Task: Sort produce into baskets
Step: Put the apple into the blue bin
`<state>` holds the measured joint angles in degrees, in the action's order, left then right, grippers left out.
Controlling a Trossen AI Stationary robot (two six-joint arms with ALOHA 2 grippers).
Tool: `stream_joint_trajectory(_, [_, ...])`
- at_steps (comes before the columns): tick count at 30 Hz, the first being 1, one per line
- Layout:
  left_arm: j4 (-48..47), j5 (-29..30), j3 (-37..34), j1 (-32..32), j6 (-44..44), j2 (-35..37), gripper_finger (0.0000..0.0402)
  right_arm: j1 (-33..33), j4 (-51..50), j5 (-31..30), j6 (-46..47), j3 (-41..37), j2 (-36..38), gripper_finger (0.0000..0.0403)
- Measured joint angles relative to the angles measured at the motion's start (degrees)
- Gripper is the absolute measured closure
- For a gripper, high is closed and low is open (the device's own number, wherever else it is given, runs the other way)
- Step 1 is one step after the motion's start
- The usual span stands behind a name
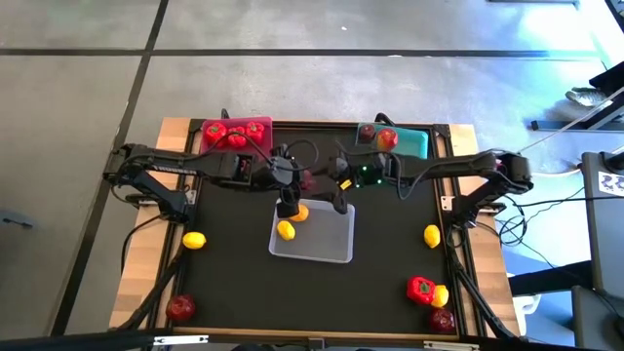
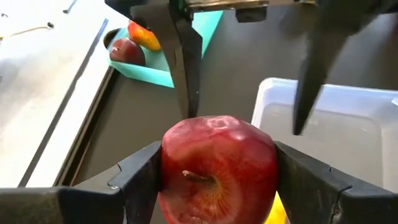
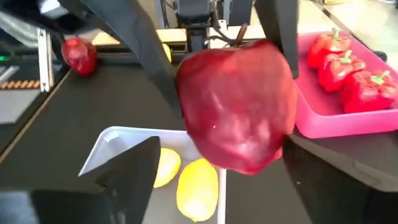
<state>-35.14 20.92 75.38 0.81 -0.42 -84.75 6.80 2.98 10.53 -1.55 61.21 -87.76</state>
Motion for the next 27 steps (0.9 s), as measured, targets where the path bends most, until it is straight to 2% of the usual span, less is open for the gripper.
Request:
stream_joint_trajectory(2, [0.0, 0.0, 0.0, 0.0, -0.2, 0.0, 0.0134, -0.8, 1.0, -1.8, -1.6, 0.0, -0.9, 0.0051])
stream_joint_trajectory(6, [2.6, -1.5, 0.0, -0.1, -0.4, 0.0, 0.0134, -1.7, 3.8, -9.2, -1.9, 0.0, -2.5, 0.0034])
stream_joint_trajectory(12, [3.5, -2.4, 0.0, 0.0, -0.5, -0.1, 0.0134, -2.0, 7.6, -5.4, -1.9, 0.0, -3.8, 0.0031])
stream_joint_trajectory(17, [3.0, -3.0, 0.0, 0.1, -0.4, -0.5, 0.0134, -2.3, 8.2, -5.4, -3.2, 0.0, -3.9, 0.0034])
stream_joint_trajectory(27, [3.2, -2.7, 0.0, 0.3, -0.1, -1.1, 0.0134, -2.3, 7.1, -8.4, -4.0, 0.0, -3.9, 0.0132])
